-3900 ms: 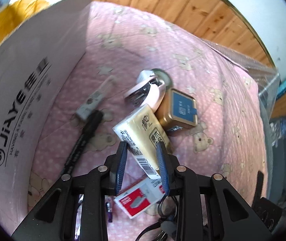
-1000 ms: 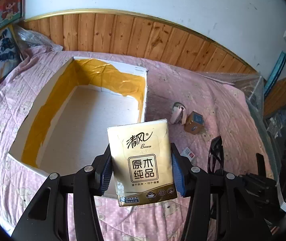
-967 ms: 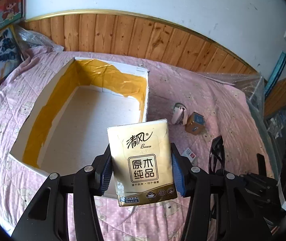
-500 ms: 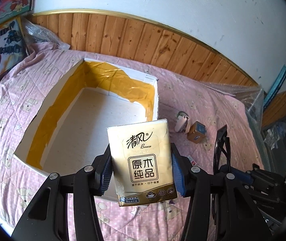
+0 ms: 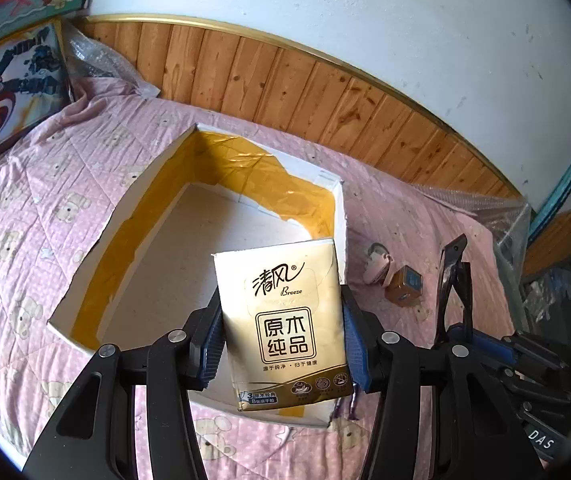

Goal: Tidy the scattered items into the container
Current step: 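Lift the sunglasses and tissue pack and carry both toward the white box, then lower both items into the box and open both tools to release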

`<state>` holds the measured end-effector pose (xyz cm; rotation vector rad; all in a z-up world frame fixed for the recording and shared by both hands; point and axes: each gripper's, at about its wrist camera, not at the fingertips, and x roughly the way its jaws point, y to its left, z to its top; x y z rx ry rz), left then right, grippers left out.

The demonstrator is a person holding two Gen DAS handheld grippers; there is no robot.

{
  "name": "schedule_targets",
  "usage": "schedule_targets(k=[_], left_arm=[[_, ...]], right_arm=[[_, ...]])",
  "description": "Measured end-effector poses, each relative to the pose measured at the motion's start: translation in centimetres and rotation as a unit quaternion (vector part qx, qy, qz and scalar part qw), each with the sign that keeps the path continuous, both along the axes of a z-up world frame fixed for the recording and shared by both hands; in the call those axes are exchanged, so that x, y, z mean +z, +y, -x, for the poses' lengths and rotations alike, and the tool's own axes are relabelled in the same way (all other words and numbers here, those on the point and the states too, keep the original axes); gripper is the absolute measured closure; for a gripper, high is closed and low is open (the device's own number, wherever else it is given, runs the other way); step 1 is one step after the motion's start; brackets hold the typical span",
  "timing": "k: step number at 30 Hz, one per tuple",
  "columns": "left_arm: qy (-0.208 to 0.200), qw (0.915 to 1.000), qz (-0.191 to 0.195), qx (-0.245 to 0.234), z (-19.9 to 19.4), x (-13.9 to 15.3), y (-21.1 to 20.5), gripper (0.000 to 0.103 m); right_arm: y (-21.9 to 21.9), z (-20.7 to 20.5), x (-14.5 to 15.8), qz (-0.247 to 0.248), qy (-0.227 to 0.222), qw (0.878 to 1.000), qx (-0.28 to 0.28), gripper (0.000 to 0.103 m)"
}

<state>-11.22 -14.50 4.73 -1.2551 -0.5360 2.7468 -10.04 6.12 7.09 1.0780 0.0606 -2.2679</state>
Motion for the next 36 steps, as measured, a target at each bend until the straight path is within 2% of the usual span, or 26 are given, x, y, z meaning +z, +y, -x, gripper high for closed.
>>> schedule_targets(k=[19,26,36], left_arm=[[-0.008,0.9999,0.005,0.011,4.7,-0.2,-3.2,0.05],[-0.023,0.9994,0.022,0.013,7.1,-1.3,-4.4,0.05],[-0.055,0.9978,0.035,0.014,11.1,-3.5,-6.2,0.05]], right_arm=[[-5.4,4.0,-0.3,0.022,-0.026,0.999,0.037,0.087],[-7.4,6.6,-1.0,0.019,-0.032,0.999,0.04,0.087],[-9.3,10.8,-3.5,0.007,-0.057,0.998,0.034,0.087]])
